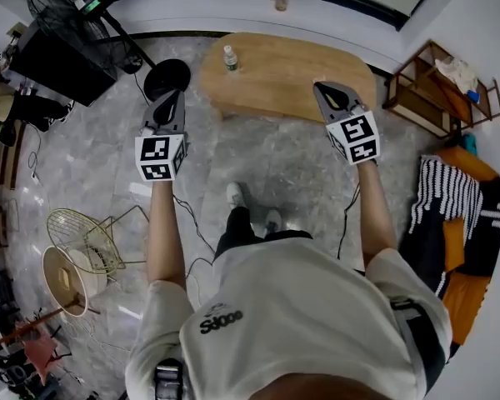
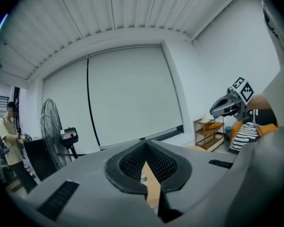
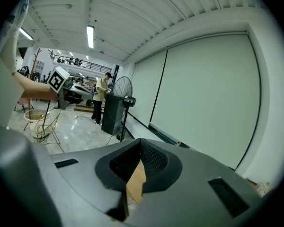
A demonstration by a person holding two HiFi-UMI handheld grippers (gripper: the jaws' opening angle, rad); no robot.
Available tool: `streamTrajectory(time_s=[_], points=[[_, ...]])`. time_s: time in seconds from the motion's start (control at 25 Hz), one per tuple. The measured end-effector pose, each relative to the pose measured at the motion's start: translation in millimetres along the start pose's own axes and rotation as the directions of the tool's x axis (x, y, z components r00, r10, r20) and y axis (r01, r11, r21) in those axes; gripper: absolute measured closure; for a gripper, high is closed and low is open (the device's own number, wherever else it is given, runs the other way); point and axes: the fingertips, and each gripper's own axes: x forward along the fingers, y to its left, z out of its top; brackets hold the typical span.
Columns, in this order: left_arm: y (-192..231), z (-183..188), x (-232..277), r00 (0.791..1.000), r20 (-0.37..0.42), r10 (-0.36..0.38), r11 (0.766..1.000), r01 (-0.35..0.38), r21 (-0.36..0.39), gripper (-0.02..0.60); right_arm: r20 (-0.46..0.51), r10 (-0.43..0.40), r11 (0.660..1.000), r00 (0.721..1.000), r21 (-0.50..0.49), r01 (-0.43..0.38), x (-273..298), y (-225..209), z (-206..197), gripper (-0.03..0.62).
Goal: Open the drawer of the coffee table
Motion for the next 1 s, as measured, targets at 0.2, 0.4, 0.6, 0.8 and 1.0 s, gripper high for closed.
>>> streamTrajectory(time_s=[0.2,0.4,0.6,0.8,1.0], points=[[26,-24,39,0.999,-0.042,-0.026,1.0,0.026,0.014,0.566,-0.005,-0.019,1.0,1.0,0.003,0.019,34,-9,-2,0.595],[57,-47,92,0.994,-0.063,-0.094,0.995,0.094,0.01,0.566,-0.008,-0.119,0.992,0.993,0.034,0.119,82,-31,-4,0.595],[106,-56,135,0.989,-0.058,-0.137,0.99,0.139,0.03,0.566,-0.019,-0.18,0.981,0.983,0.065,0.181,134,-44,1,0.595],[141,-78,167,0.981,-0.072,-0.18,0.982,0.184,0.045,0.566,-0.041,-0.209,0.973,0.977,0.091,0.212,165,-47,-13,0.595],[153,-114,190,0.973,-0.097,-0.21,0.976,0.214,0.033,0.566,-0.074,-0.201,0.974,0.977,0.095,0.207,192,-39,-41,0.595]])
